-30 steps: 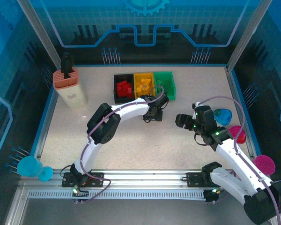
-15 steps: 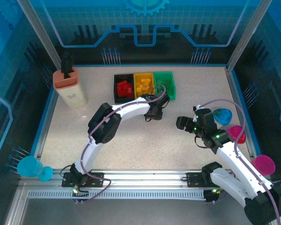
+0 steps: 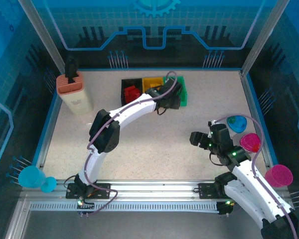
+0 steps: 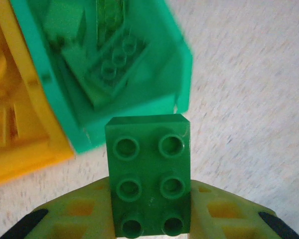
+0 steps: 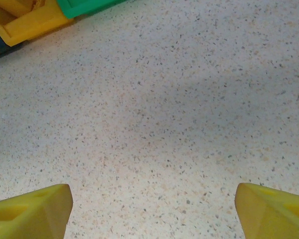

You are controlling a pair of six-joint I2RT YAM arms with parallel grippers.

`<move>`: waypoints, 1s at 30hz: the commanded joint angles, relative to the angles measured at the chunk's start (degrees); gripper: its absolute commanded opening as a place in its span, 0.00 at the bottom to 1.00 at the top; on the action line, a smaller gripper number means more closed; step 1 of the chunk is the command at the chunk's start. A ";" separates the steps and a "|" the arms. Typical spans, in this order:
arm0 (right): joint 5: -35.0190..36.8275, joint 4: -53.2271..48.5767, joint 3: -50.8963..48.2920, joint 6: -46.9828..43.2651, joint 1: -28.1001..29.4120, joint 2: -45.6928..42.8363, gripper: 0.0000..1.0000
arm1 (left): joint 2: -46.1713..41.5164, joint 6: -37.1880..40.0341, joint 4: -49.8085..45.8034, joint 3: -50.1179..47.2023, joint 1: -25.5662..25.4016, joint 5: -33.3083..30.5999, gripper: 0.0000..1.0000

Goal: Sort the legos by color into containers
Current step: Place the lego in the container.

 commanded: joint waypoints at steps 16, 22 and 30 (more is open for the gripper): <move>-1.42 -7.17 -3.88 2.90 2.55 -8.24 0.83 | 15.67 3.77 2.04 26.50 4.19 3.89 0.33; -1.17 -8.32 -3.72 2.89 2.55 -9.62 0.82 | 18.57 1.40 2.45 28.68 6.88 6.19 0.36; -1.28 -8.63 -2.52 3.43 2.81 -9.64 0.82 | 19.56 2.78 -1.66 33.21 8.32 8.07 0.90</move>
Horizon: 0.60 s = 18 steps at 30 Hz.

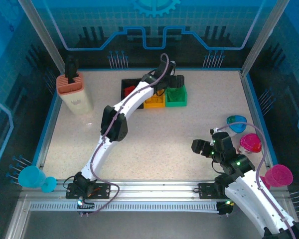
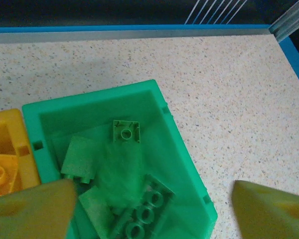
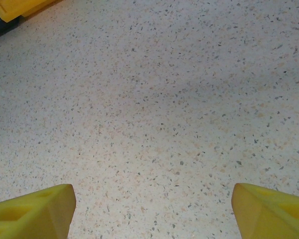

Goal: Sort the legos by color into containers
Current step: Place the lego in the container, then reset both arms

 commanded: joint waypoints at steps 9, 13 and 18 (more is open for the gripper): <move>1.40 0.51 2.01 -0.88 1.40 1.75 0.88 | -18.46 8.26 3.39 -15.39 -3.42 -1.24 0.92; 3.76 2.36 4.62 -4.30 1.45 4.17 0.94 | -29.10 10.08 10.50 -28.98 -3.97 -2.56 0.93; 7.71 6.90 7.80 -10.88 1.49 7.46 1.00 | -43.75 12.00 18.48 -48.35 -3.98 -7.52 0.96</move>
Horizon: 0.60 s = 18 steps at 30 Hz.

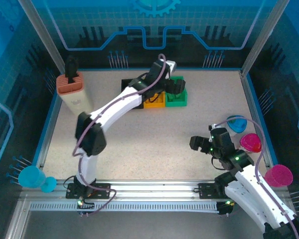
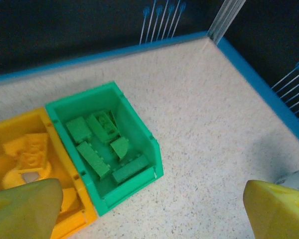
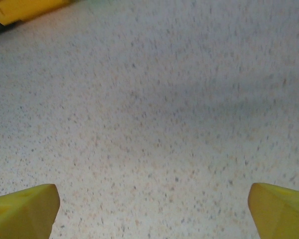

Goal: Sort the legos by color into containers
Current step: Reset both arms

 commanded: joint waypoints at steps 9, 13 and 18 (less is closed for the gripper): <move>19.30 17.13 2.91 -17.02 0.99 3.26 1.00 | -31.09 11.20 12.37 -38.66 0.75 -24.85 0.99; 13.81 26.07 -3.28 -25.92 0.58 0.01 1.00 | -39.76 12.95 12.52 -50.02 1.37 -35.52 0.99; 16.96 29.93 -9.16 -26.14 0.42 -3.92 1.00 | -51.00 12.46 18.85 -65.27 3.75 -38.61 0.99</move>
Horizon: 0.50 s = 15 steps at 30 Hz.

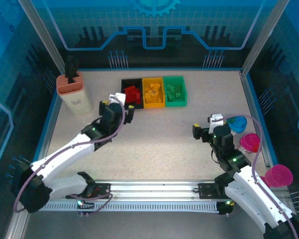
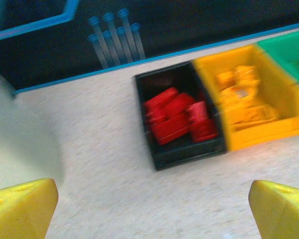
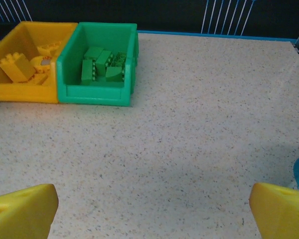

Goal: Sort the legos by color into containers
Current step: Reset both arms

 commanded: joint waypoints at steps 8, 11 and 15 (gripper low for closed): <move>13.07 1.56 -7.71 -4.29 0.34 -2.61 1.00 | -17.28 -2.03 1.71 -19.06 1.08 -11.67 0.99; 12.65 0.50 -9.80 -2.56 0.35 -4.40 1.00 | -20.17 -6.04 -2.77 -21.45 1.14 -13.34 0.99; 12.00 -0.21 -10.09 -2.73 0.36 -5.88 1.00 | -24.52 -8.10 -2.16 -27.35 1.08 -14.27 0.99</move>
